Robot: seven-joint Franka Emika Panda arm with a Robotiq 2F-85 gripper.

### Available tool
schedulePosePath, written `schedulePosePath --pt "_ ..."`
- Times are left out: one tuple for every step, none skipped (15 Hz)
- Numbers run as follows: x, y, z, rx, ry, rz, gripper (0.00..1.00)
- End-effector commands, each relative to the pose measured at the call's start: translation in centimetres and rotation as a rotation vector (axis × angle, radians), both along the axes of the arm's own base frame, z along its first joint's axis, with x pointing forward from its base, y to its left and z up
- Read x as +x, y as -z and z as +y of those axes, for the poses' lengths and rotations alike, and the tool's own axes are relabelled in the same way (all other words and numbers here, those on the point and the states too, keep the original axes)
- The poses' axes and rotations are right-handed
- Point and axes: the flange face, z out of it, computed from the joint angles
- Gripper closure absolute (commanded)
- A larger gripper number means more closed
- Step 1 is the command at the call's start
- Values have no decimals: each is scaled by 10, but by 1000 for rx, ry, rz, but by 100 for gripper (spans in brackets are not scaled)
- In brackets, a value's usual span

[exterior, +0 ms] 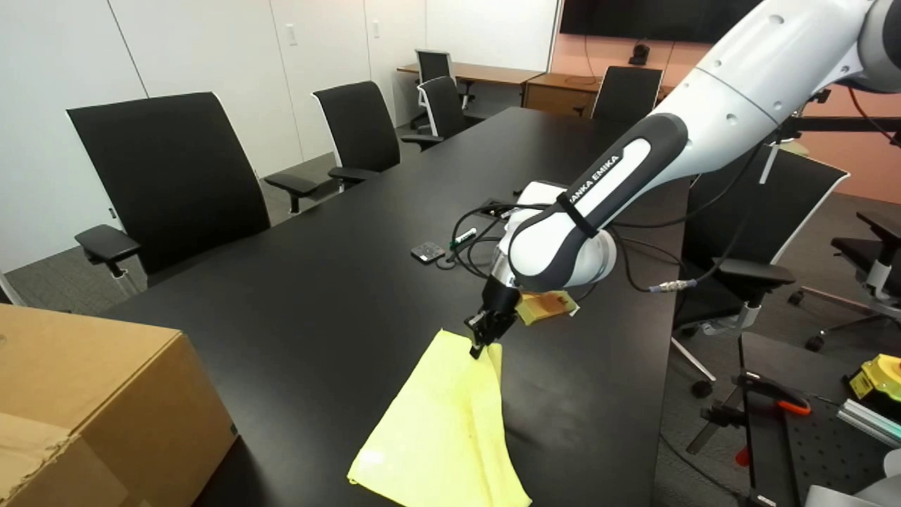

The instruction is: Fold the yellow towel in half

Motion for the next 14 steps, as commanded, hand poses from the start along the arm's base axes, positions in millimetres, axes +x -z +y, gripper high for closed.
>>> schedulePosePath --pt "34 11 19 -4 -4 -19 88" --pt "40 13 23 -16 -9 -24 88" --pt "45 16 27 -27 -11 -30 88" --pt "51 21 29 -42 -11 -36 88" --pt "56 23 30 -53 -8 -38 88" --pt "61 27 29 -68 2 -44 87" --pt "65 28 27 -83 12 -47 84" --pt "70 28 25 -94 24 -53 62" --pt "73 29 21 -103 37 -61 60" --pt "76 25 19 -104 42 -66 60" --pt "78 18 18 -107 46 -74 54" --pt "78 8 21 -109 44 -88 47" --pt "77 -1 23 -111 34 -99 40" --pt "74 -10 29 -111 20 -100 31"
